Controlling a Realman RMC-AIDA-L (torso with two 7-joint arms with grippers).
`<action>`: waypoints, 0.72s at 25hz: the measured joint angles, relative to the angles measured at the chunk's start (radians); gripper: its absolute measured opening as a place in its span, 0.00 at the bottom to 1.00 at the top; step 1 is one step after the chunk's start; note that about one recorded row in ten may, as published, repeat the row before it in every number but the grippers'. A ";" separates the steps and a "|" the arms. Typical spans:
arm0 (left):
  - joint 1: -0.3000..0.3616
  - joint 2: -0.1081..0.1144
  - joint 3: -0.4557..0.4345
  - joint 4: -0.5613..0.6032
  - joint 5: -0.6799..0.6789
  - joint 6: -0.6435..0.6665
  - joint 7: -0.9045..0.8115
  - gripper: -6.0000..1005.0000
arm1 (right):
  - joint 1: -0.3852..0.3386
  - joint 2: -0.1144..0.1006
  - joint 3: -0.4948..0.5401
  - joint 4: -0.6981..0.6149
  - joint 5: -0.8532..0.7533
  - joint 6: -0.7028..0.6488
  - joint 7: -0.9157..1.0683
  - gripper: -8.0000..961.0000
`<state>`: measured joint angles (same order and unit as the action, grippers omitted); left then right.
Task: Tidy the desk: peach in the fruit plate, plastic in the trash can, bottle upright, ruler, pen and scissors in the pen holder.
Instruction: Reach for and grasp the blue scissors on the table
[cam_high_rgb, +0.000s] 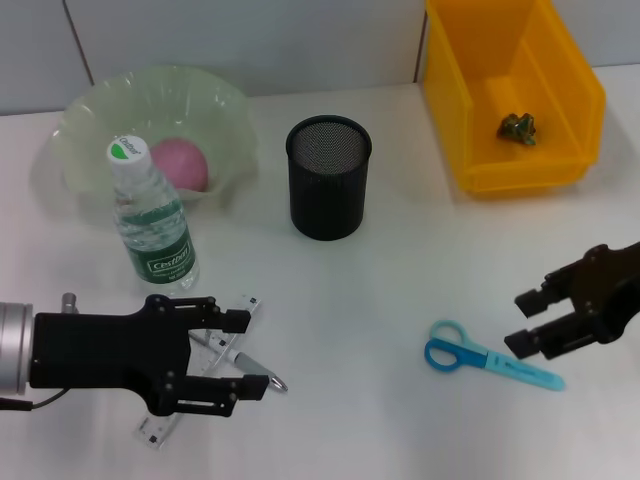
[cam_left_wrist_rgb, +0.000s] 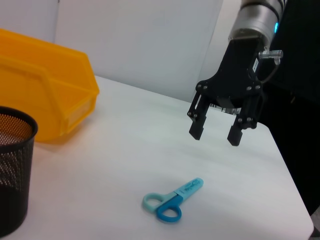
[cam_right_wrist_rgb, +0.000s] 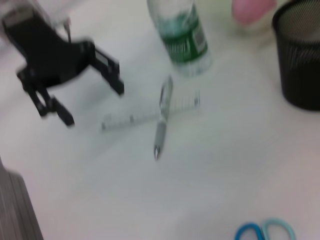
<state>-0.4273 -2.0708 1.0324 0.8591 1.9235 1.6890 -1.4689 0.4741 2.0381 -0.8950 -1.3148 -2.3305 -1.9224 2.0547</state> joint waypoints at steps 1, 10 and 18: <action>-0.001 0.000 0.000 -0.001 0.000 -0.002 0.001 0.79 | 0.018 0.003 -0.016 -0.014 -0.026 -0.012 0.023 0.65; 0.003 0.000 -0.006 -0.050 -0.040 -0.026 0.046 0.79 | 0.149 0.038 -0.237 -0.040 -0.311 -0.015 0.178 0.65; 0.003 0.000 -0.011 -0.067 -0.057 -0.028 0.055 0.79 | 0.154 0.040 -0.415 -0.023 -0.362 0.096 0.242 0.65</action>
<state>-0.4244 -2.0709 1.0212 0.7923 1.8664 1.6609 -1.4143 0.6280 2.0783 -1.3103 -1.3377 -2.6922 -1.8265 2.2972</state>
